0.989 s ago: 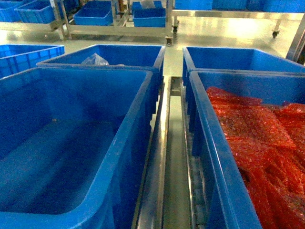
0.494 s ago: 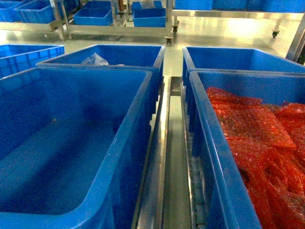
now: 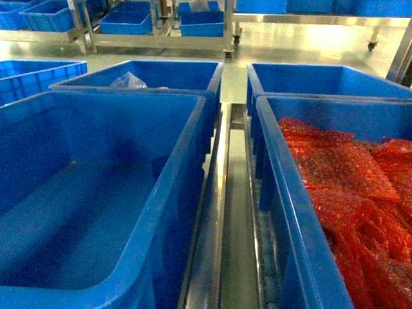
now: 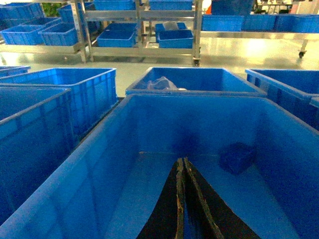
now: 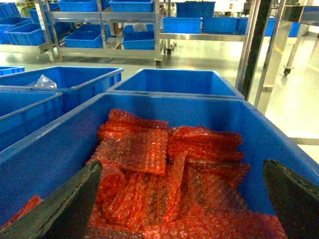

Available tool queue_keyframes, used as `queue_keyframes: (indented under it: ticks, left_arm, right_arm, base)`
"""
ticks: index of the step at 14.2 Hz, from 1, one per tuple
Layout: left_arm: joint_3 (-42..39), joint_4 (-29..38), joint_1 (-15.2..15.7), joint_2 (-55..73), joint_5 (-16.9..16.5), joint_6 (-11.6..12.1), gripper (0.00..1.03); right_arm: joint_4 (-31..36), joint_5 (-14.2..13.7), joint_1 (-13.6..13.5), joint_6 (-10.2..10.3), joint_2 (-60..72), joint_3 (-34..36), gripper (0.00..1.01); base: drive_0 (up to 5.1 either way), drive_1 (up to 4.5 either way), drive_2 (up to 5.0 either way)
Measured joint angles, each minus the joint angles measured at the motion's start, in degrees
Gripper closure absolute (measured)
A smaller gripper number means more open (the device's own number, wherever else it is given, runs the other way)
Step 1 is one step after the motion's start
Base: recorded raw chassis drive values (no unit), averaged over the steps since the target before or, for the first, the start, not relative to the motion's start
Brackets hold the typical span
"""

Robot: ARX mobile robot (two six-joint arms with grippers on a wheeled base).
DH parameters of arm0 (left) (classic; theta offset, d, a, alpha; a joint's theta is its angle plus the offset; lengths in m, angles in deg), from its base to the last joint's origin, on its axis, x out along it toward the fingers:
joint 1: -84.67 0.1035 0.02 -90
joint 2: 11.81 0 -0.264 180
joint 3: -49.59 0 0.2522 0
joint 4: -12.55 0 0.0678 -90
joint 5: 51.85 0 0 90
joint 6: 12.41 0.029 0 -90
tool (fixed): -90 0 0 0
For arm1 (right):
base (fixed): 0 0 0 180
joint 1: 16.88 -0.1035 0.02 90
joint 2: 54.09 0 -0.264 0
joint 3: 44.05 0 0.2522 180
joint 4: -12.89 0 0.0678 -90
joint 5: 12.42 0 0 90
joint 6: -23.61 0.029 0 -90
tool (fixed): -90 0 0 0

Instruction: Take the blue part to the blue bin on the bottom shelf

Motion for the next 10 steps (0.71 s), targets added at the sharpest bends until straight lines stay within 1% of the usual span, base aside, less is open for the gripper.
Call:
queue_keyframes:
  ticks: [6,10]
  left_arm:
    - [0.0,-13.1,0.0,-13.4,0.0,0.0,1.01]
    - [0.0,-19.5,0.0,-19.9,0.0,0.0,1.01]
  right_arm:
    - [0.0,0.0,0.0,0.0,0.0,0.0,0.03]
    - [0.0,0.0,0.0,0.0,0.0,0.0,0.03]
  base:
    - [0.0,0.0,0.0]
    - [0.0,0.0,0.0]
